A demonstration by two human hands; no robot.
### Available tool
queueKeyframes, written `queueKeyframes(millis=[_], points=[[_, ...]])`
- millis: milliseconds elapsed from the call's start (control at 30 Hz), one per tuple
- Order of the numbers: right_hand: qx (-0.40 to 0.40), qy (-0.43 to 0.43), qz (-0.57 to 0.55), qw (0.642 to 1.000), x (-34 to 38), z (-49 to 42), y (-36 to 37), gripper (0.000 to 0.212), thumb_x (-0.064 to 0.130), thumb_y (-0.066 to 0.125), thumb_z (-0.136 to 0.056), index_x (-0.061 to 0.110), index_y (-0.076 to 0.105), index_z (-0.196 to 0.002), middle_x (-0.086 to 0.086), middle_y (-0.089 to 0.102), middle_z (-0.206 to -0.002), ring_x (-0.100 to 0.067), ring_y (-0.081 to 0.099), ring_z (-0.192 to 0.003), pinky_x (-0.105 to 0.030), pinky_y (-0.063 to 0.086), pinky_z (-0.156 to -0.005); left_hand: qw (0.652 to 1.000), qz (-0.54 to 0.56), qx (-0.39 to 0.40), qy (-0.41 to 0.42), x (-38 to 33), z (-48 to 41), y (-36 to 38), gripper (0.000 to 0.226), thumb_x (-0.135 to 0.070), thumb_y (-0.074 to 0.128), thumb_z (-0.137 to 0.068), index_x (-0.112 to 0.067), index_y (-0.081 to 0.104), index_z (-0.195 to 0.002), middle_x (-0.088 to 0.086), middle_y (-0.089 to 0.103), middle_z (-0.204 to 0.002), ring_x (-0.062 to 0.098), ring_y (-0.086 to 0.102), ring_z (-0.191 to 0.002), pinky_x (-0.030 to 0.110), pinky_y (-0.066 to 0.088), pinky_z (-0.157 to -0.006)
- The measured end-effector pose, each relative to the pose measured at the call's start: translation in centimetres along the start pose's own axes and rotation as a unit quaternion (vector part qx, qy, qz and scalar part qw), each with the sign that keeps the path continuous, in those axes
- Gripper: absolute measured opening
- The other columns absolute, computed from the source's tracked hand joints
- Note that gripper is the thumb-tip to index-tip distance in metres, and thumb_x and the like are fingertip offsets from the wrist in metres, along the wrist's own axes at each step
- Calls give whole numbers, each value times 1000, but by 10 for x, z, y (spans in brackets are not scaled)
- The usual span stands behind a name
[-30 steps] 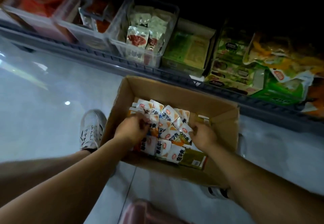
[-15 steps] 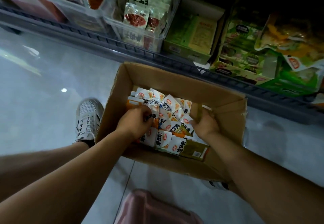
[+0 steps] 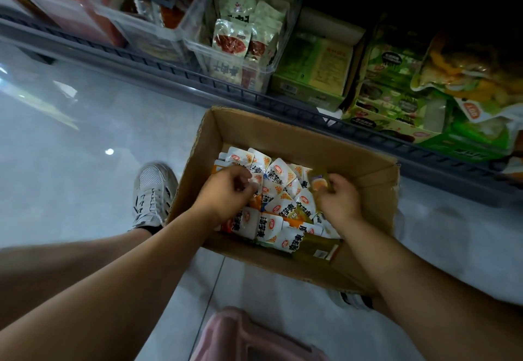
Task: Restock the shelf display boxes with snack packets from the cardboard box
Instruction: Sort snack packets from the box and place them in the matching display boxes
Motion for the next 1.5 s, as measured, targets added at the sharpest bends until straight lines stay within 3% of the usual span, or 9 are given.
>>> queueKeyframes(millis=[200, 300, 433, 633, 800, 900, 1067, 1267, 1500], points=[[243, -57, -82, 965, 67, 28, -23, 35, 23, 76, -87, 27, 66, -120, 2, 74, -110, -16, 72, -99, -42, 56, -95, 977, 206, 62, 6, -36, 23, -16, 61, -33, 81, -87, -21, 55, -141, 1, 70, -121, 13, 71, -106, 29, 60, -92], [266, -79, -93, 956, 88, 43, -30, 36, 23, 81, -81, 20, 66, -114, -1, 77, -102, -18, 74, -93, -43, 58, -92, 952, 295, 78, 10, -49, 38, -19, 38, -13, 74, -93, -6, 64, -129, 16, 76, -110, 27, 75, -98, 38, 63, -86], [315, -40, 14, 948, 89, 51, -45, 39, 22, 82, -81, 17, 62, -114, -2, 72, -109, -21, 73, -95, -38, 60, -79, 939, 342, 21, 2, -49, 55, -34, 21, -6, 70, -95, 2, 64, -114, 15, 75, -101, 20, 75, -81, 28, 63, -66], [269, 4, -184, 946, 84, 47, -56, 30, 8, 73, -86, 11, 63, -114, -11, 74, -108, -22, 73, -90, -35, 61, -75, 959, 251, 127, -37, -44, 69, -43, 55, -2, 82, -82, -19, 60, -129, 10, 68, -120, 27, 76, -93, 31, 63, -69], [275, 8, -231, 933, 85, 45, -35, 21, 15, 65, -94, 13, 68, -115, -11, 74, -108, -23, 70, -94, -42, 58, -91, 965, 225, 132, -32, -37, 69, -33, 18, -10, 72, -93, -12, 72, -111, 4, 79, -105, 20, 76, -96, 37, 62, -88], [237, -39, -23, 970, 53, 33, -25, 13, 16, 64, -96, 19, 68, -108, -5, 71, -107, -18, 67, -92, -34, 58, -83, 968, 236, 55, -60, -24, 61, -38, 18, -13, 70, -96, -20, 67, -113, 1, 77, -108, 18, 76, -95, 41, 61, -90], [288, -7, 247, 925, -24, 23, 0, 21, 19, 77, -86, 34, 62, -88, -3, 63, -121, -19, 60, -109, -38, 52, -99, 970, 232, 13, -70, -13, 55, -39, 20, -18, 67, -98, -20, 62, -118, -1, 76, -108, 17, 76, -95, 40, 62, -86], [258, -23, 288, 922, -41, 23, 5, 3, 22, 70, -92, 25, 71, -92, 1, 64, -111, -18, 60, -103, -34, 52, -93, 963, 254, 8, -88, -10, 51, -34, 24, -21, 67, -99, -21, 60, -122, -2, 77, -111, 15, 76, -95, 39, 62, -87], [186, -65, 96, 976, -4, 13, -18, 4, 12, 64, -96, 13, 67, -99, -4, 65, -103, -24, 64, -98, -25, 45, -71, 958, 272, -5, -87, -22, 56, -31, 26, -14, 63, -101, -25, 62, -124, -3, 76, -109, 13, 75, -94, 27, 58, -73]])
Point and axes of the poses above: each hand's wrist, its own z-axis away from the middle knuckle, its own y-axis out of the palm, x = y × z, the point moved 1 cm from there along -z, towards the middle knuckle
